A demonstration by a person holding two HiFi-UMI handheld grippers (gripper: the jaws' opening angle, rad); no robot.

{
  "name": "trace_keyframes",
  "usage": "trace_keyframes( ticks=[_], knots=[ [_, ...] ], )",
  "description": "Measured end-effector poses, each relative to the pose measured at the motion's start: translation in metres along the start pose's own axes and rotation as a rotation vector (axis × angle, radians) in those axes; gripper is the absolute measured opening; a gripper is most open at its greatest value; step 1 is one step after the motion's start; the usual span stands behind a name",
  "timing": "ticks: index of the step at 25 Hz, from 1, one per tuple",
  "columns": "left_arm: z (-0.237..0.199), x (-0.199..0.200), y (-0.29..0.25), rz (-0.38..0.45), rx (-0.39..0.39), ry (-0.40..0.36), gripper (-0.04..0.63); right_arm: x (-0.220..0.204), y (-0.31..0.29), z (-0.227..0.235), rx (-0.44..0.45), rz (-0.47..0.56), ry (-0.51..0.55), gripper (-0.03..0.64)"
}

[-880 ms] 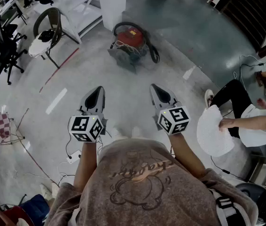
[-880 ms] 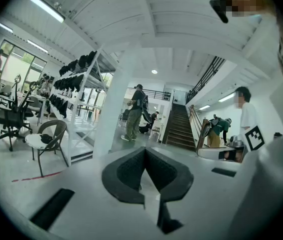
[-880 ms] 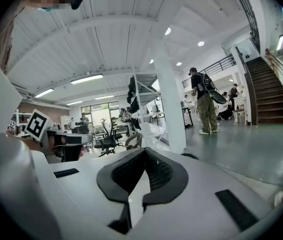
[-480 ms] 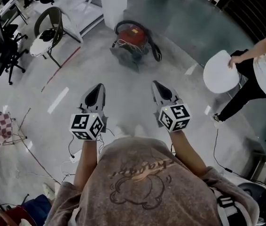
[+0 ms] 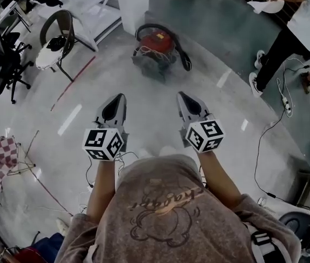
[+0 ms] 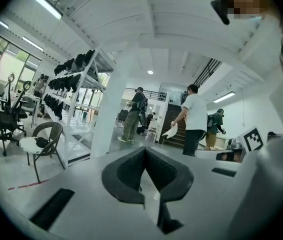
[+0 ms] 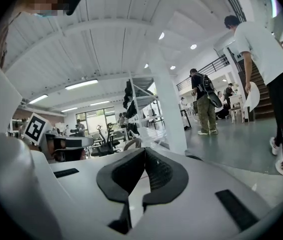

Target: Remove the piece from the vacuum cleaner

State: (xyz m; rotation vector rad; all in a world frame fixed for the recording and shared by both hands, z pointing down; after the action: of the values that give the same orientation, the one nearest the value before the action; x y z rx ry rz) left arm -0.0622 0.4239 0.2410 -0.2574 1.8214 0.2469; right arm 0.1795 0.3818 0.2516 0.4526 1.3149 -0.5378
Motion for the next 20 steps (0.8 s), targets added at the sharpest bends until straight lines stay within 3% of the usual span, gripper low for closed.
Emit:
trace_keyframes(
  ticks=[9,20],
  knots=[
    [-0.023,-0.011,-0.017,-0.025,-0.027,0.019,0.003,-0.015,-0.018,-0.001,-0.035,-0.02,-0.026,0.0],
    [-0.059,-0.015,-0.087,-0.033,-0.036,0.035,0.002,-0.02,-0.093,0.036,-0.032,-0.03,-0.04,0.0]
  ],
)
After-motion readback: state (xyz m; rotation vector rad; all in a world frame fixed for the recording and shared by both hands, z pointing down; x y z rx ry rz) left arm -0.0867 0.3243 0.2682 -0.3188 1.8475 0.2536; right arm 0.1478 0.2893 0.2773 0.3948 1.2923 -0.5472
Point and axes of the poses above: the fingertips, and each gripper's own axes: y backward along the fingers, z to its right, x out of its top, the point moved 6 cm from there along y, backward along the fingers, and after that the axes turned 10 degrees about z, right-handed, at the moved point
